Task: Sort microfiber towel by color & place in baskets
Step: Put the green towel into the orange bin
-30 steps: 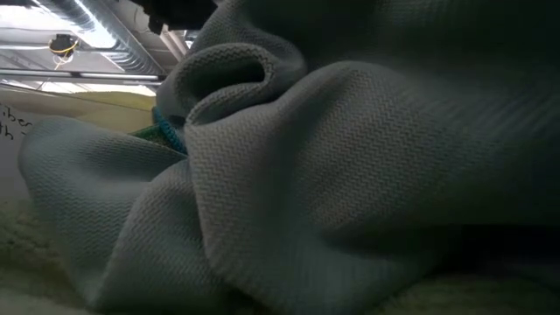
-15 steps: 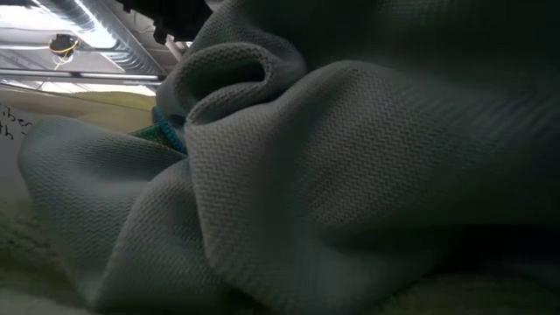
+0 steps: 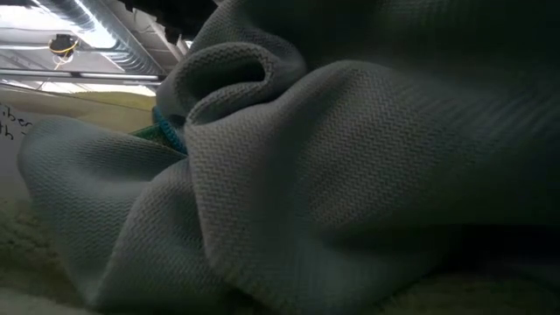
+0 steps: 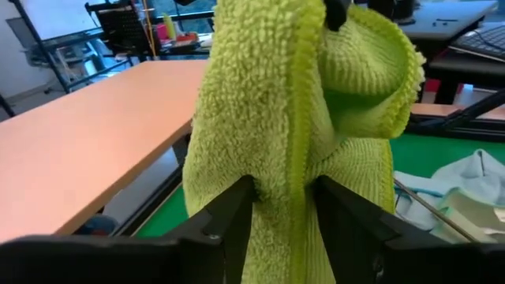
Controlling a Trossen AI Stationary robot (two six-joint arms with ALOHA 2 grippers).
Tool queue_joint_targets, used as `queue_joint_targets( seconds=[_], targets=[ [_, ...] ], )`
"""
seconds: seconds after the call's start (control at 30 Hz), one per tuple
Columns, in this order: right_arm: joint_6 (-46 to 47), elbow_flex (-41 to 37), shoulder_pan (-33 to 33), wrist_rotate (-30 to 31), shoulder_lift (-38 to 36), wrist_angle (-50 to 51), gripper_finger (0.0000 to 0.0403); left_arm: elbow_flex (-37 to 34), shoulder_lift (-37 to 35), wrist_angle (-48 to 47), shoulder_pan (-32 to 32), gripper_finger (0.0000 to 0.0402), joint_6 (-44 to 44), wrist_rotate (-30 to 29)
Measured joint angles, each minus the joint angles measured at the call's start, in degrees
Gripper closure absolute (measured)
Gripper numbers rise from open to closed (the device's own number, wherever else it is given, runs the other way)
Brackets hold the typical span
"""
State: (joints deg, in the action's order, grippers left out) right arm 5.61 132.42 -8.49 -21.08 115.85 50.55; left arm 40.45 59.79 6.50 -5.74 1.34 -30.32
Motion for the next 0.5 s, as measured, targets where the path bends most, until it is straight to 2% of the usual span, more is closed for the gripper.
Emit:
queue_joint_targets(
  seconds=[0.17, 0.4, 0.5],
  targets=[
    [0.0, 0.0, 0.3, -0.5, 0.0, -1.2, 0.04, 0.0, 0.2, 0.2, 0.0, 0.0299, 0.0, 1.6],
    [0.0, 0.0, 0.3, -0.5, 0.0, -1.2, 0.04, 0.0, 0.2, 0.5, 0.0, 0.039, 0.0, 4.5],
    [0.2, 0.0, 0.3, -0.5, 0.0, -1.2, 0.04, 0.0, 0.2, 0.5, 0.0, 0.0394, 0.0, 5.8]
  ],
)
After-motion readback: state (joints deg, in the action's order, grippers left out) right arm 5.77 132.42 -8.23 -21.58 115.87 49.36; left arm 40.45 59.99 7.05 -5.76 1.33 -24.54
